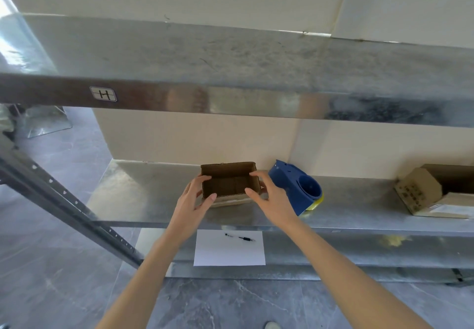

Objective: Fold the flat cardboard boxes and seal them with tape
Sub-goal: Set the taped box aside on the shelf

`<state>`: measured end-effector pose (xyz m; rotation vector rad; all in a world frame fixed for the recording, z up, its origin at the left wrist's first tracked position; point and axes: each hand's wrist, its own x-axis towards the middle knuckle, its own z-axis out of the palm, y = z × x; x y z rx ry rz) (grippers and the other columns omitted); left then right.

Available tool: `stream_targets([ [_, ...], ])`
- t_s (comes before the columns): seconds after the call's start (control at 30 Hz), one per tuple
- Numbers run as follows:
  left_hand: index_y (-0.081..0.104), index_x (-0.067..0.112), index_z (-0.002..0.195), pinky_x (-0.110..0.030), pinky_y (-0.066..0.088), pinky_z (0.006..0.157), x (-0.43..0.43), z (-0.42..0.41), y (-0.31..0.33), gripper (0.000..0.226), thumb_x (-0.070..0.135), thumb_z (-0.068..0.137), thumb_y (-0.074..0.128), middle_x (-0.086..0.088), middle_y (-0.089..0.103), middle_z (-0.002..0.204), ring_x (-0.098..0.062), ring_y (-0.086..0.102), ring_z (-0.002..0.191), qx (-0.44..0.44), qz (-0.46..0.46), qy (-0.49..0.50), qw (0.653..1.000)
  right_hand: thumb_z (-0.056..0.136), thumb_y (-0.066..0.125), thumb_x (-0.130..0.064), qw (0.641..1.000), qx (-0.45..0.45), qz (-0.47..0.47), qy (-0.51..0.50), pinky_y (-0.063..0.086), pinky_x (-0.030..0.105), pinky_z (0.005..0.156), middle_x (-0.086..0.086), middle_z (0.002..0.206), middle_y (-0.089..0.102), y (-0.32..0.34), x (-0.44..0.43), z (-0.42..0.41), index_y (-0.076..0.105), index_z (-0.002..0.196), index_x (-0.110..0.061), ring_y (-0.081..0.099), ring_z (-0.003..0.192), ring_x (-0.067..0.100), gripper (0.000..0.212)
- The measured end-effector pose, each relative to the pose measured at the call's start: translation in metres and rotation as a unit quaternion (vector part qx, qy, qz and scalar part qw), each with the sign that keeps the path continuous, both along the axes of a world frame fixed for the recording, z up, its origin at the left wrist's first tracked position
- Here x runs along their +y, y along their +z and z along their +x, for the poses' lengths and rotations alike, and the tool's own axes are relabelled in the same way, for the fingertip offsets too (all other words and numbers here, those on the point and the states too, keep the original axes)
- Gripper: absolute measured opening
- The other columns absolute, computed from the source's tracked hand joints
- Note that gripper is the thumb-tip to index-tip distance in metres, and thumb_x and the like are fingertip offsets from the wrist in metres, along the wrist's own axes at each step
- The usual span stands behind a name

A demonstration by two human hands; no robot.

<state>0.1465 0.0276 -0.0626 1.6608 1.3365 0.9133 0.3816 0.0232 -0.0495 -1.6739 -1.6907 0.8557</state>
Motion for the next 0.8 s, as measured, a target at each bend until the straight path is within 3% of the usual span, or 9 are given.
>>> stream_targets([
  [0.1,0.039,0.057,0.119,-0.007,0.039,0.092,0.002,-0.001,-0.001,0.042,0.035,0.094,0.064,0.023,0.051,0.130,0.009,0.051,0.114,-0.022,-0.016,0.025,0.999,0.091,0.065,-0.047,0.999,0.038,-0.015,-0.021,0.041,0.020,0.086,-0.007,0.098,0.062,0.000,0.003,0.000,0.043,0.129,-0.041,0.057,0.077,-0.004,0.045],
  [0.17,0.039,0.058,0.116,0.003,0.037,0.083,0.002,-0.001,0.001,0.044,0.032,0.093,0.066,0.033,0.048,0.123,0.024,0.046,0.109,-0.036,-0.023,0.032,0.999,0.089,0.068,-0.048,0.998,0.054,-0.024,-0.028,0.037,0.018,0.084,-0.021,0.102,0.053,0.000,0.003,0.001,0.041,0.126,-0.043,0.054,0.077,-0.011,0.046],
  [0.3,0.040,0.052,0.119,0.003,0.038,0.083,0.004,-0.001,0.003,0.042,0.029,0.094,0.066,0.034,0.049,0.121,0.026,0.046,0.109,-0.040,-0.035,0.033,0.998,0.090,0.066,-0.049,0.998,0.051,-0.035,-0.021,0.037,0.010,0.080,-0.019,0.114,0.051,0.003,0.006,0.002,0.037,0.132,-0.044,0.053,0.090,-0.002,0.051],
  [0.4,0.044,0.045,0.120,0.003,0.037,0.082,0.008,0.002,0.003,0.039,0.029,0.093,0.067,0.033,0.050,0.120,0.025,0.047,0.107,-0.048,-0.037,0.048,0.997,0.090,0.064,-0.051,0.997,0.043,-0.047,0.035,0.042,0.023,0.098,-0.010,0.140,0.049,0.004,0.008,0.005,0.028,0.147,-0.045,0.047,0.120,0.004,0.067],
  [0.5,0.046,0.040,0.122,0.004,0.032,0.082,0.012,0.007,0.004,0.039,0.030,0.092,0.068,0.033,0.049,0.117,0.024,0.044,0.104,-0.050,-0.037,0.058,0.996,0.088,0.068,-0.047,0.999,0.050,-0.007,0.003,0.045,0.024,0.100,-0.008,0.137,0.052,0.007,0.005,0.020,0.031,0.148,-0.040,0.052,0.121,0.007,0.071],
  [0.57,0.047,0.039,0.123,-0.002,0.032,0.086,0.014,0.009,0.005,0.039,0.032,0.091,0.069,0.033,0.048,0.115,0.022,0.042,0.105,-0.050,-0.040,0.062,0.996,0.089,0.070,-0.039,0.996,-0.021,0.051,-0.063,0.045,0.025,0.097,-0.004,0.130,0.057,0.007,0.003,0.038,0.041,0.145,-0.030,0.053,0.119,0.010,0.063],
  [0.63,0.047,0.039,0.123,0.003,0.032,0.082,0.015,0.009,0.005,0.040,0.033,0.090,0.070,0.036,0.048,0.113,0.031,0.041,0.100,-0.051,-0.039,0.064,0.996,0.089,0.071,-0.028,0.982,-0.121,0.079,-0.120,0.048,0.033,0.090,0.001,0.126,0.059,0.004,0.001,0.060,0.048,0.140,-0.025,0.056,0.115,0.020,0.056],
  [0.7,0.046,0.039,0.123,0.005,0.033,0.078,0.015,0.008,0.004,0.041,0.033,0.090,0.070,0.035,0.048,0.112,0.033,0.042,0.097,-0.051,-0.035,0.067,0.996,0.088,0.067,-0.024,0.975,-0.165,0.042,-0.142,0.048,0.035,0.082,0.004,0.122,0.057,0.001,-0.002,0.079,0.046,0.141,-0.028,0.056,0.110,0.027,0.057],
  [0.8,0.045,0.039,0.124,0.002,0.034,0.081,0.015,0.006,0.004,0.042,0.032,0.090,0.070,0.034,0.048,0.113,0.028,0.043,0.098,-0.042,-0.033,0.064,0.997,0.091,0.065,-0.032,0.971,-0.206,-0.050,-0.114,0.047,0.039,0.093,0.004,0.128,0.054,-0.008,-0.003,0.099,0.035,0.149,-0.034,0.055,0.113,0.029,0.065],
])
